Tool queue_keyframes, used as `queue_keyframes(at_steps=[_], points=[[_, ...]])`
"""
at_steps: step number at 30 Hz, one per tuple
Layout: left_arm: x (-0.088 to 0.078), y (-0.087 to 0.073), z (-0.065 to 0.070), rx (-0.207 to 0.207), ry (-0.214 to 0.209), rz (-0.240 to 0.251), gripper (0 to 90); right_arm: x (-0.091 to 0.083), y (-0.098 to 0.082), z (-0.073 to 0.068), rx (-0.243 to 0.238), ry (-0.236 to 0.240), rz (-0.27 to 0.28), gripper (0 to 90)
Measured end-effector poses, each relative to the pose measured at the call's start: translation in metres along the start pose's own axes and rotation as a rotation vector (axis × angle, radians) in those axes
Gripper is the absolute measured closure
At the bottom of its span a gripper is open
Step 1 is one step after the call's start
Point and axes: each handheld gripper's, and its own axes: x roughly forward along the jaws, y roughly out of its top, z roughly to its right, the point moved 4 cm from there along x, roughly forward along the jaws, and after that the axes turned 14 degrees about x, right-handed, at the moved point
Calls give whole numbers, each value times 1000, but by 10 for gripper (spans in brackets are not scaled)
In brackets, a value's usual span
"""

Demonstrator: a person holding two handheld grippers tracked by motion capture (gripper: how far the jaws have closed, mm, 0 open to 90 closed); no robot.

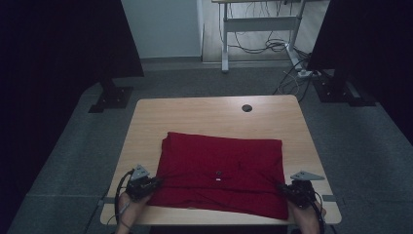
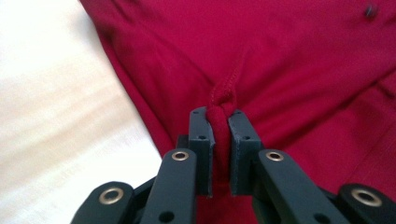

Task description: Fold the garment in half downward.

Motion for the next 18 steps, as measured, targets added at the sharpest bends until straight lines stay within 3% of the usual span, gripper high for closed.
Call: queue_keyframes(at_steps=[1,4,6,7,8,9,14,15,16,17,18], points=[[0,-3,-3,-42,-19,23,807,0,0,0,0,0,0,855],[1,-5,-5,-71,-36,39,746,0,-1,3,9,26,8,840],[1,-5,-5,-71,-36,39,718,0,-1,3,10,29,10,840],[1,-5,-5,-87,-65,58,718,0,-1,3,10,29,10,833],[1,-5,-5,-87,-65,58,614,0,-1,3,10,29,10,833],[1,-4,-3,-90,-72,65,561,0,-2,2,-4,41,20,759],[1,-4,-3,-90,-72,65,546,0,-2,2,-8,41,23,732],[-3,-3,-7,-79,17,54,546,0,-2,2,-8,41,23,732],[-3,-3,-7,-79,17,54,393,0,-2,2,-8,41,23,732],[-5,-4,-9,-88,17,58,393,-3,-2,4,-29,-1,39,620],[-6,-4,-10,-93,18,62,388,-3,-2,4,-30,-2,42,593]])
